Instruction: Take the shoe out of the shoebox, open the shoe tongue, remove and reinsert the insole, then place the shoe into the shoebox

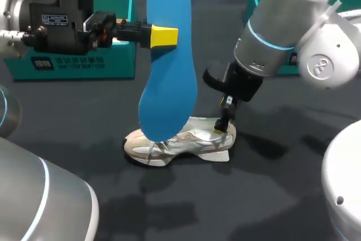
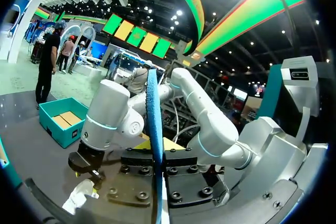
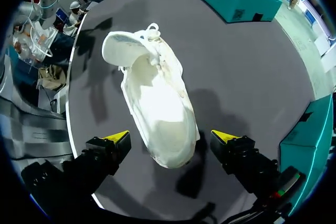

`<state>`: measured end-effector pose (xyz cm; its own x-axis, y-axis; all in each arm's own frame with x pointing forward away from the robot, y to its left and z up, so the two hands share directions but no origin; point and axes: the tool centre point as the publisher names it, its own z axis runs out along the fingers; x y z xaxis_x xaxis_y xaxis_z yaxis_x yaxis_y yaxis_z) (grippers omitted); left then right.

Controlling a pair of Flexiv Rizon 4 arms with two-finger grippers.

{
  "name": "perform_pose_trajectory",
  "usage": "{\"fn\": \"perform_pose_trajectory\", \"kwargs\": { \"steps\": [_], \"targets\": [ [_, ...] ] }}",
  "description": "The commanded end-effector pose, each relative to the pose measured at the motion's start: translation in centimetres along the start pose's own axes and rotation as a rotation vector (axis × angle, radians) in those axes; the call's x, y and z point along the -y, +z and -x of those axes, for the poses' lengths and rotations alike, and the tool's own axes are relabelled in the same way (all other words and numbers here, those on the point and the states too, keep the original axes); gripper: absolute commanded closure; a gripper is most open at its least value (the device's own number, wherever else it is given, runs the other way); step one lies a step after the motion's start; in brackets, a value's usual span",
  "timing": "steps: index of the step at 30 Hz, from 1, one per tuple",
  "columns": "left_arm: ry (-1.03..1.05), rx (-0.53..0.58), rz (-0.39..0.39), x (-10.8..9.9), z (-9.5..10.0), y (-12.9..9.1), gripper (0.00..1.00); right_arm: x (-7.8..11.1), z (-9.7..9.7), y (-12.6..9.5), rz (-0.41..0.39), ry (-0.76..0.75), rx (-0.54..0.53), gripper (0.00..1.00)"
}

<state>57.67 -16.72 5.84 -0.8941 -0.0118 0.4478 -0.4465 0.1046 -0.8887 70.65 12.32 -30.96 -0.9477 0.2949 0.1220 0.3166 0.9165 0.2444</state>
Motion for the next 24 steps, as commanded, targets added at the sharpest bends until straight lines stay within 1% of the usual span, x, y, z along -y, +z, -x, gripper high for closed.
{"fn": "perform_pose_trajectory", "kwargs": {
  "steps": [1, 4, 13, 17, 24],
  "targets": [
    [0.0, -0.002, 0.002, 0.1, 0.2, 0.3, 1.0, -0.9, 0.1, 0.7, -0.33, -0.013, 0.019, 0.0],
    [0.0, -0.002, 0.002, 0.1, 0.2, 0.3, 1.0, -0.8, 0.2, 0.9, -0.33, -0.033, 0.047, 0.0],
    [0.0, -0.002, 0.002, 0.1, 0.2, 0.3, 1.0, -0.5, 0.5, 1.0, -0.334, -0.042, 0.057, 0.0],
    [0.0, -0.002, 0.002, 0.1, 0.2, 0.3, 1.0, -1.0, 0.7, 0.9, -0.335, -0.057, 0.065, 0.0],
    [0.0, -0.002, 0.002, 0.1, 0.2, 0.3, 1.0, -2.2, 1.8, 1.0, -0.321, -0.092, 0.078, 0.0]
  ]
}}
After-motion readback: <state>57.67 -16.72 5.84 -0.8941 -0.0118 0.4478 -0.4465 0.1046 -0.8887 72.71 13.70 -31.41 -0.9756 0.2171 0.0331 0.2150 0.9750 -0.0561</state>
